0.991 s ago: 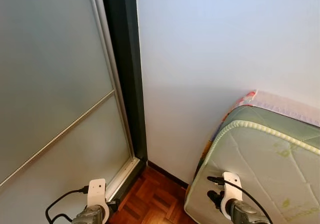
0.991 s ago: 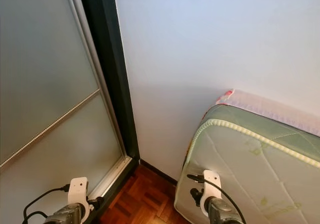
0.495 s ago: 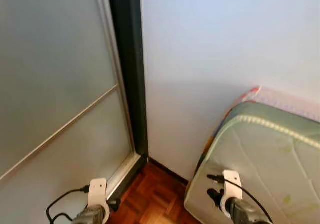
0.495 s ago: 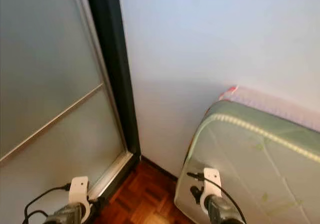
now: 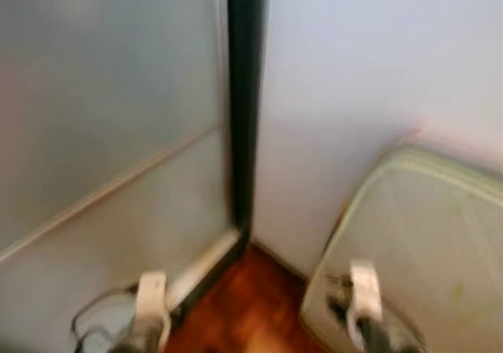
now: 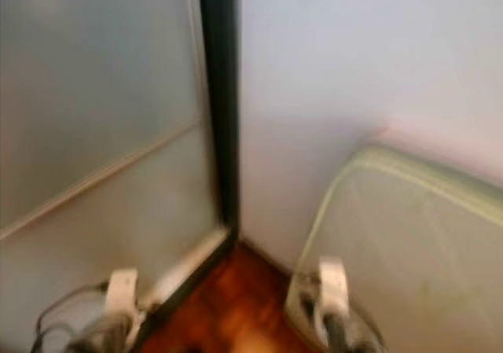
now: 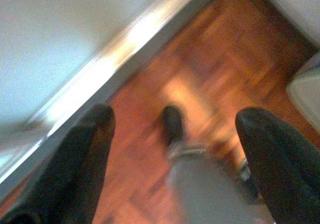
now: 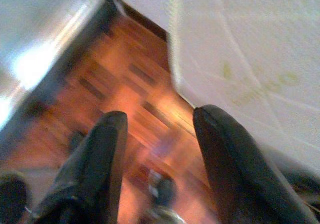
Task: Clean up the room
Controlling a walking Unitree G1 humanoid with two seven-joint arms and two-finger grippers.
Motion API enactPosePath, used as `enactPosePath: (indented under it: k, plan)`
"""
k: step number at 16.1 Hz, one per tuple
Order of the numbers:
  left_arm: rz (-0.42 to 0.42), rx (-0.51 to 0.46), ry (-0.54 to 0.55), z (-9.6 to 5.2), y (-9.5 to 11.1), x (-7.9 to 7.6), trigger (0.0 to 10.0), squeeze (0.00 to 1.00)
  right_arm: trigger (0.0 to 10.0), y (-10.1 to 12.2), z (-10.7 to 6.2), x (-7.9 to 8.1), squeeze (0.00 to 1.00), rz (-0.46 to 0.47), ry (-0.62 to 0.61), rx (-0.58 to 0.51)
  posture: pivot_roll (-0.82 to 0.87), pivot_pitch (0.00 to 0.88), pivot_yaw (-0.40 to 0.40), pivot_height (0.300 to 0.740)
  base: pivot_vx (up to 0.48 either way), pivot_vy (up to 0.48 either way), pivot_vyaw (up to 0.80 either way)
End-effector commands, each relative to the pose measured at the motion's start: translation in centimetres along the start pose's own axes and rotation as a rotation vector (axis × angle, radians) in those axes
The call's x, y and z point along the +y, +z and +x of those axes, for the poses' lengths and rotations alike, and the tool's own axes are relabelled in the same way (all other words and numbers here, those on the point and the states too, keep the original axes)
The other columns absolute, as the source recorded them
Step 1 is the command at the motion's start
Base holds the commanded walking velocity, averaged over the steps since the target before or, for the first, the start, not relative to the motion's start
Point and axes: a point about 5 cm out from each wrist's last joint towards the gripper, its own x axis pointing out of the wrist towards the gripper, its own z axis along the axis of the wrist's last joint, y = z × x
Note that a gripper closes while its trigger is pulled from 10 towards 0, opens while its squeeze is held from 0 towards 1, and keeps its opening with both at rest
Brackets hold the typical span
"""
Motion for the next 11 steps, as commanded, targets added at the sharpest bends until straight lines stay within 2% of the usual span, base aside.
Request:
enactPosePath:
  k: [1,11]
  plan:
    - [0.013,-0.001,-0.01,0.05,0.23,-0.35,10.0,0.0,10.0,-1.0,-0.21,-0.6,0.0,0.023,-0.017,0.027,0.07,0.022,-0.036,0.74,-0.251,0.0,0.0]
    - [0.004,-0.003,-0.012,0.07,0.4,-0.46,10.0,0.0,10.0,-0.79,-0.2,-0.62,0.0,0.039,-0.015,0.018,0.07,0.046,-0.041,0.74,-0.253,0.0,0.0]
